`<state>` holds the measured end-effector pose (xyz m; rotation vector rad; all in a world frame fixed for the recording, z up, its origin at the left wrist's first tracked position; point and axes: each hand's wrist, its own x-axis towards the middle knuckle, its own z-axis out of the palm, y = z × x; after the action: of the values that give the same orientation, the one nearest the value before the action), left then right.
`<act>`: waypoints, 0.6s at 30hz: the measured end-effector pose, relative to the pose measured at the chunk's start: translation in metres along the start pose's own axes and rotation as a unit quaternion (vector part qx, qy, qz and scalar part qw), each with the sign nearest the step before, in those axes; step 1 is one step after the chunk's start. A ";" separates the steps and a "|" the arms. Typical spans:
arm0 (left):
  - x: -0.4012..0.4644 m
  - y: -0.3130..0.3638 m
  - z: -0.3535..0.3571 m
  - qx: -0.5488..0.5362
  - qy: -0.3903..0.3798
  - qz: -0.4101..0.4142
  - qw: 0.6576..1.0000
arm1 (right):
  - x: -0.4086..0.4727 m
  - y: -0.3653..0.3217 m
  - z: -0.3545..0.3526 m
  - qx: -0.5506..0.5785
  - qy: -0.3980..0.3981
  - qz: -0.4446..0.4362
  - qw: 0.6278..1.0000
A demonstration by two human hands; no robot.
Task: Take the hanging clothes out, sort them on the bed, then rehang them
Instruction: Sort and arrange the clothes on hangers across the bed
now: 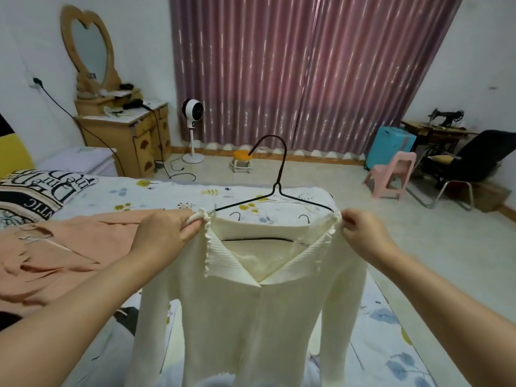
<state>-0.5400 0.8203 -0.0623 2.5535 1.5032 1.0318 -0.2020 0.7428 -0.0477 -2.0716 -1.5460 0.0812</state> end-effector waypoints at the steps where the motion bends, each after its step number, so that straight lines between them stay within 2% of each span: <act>1: 0.009 -0.005 0.012 -0.006 0.000 0.001 1.000 | 0.014 0.004 0.010 -0.014 0.000 0.000 1.000; 14: 0.134 -0.128 0.180 0.065 -0.076 -0.049 0.994 | 0.185 0.039 0.170 -0.149 0.007 0.003 0.989; 18: 0.155 -0.163 0.234 0.129 -0.147 -0.070 0.978 | 0.223 0.055 0.230 -0.114 -0.036 0.040 0.992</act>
<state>-0.4913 1.1025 -0.2146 2.5627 1.7949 0.4415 -0.1625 1.0225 -0.2076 -2.3316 -1.5779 0.0083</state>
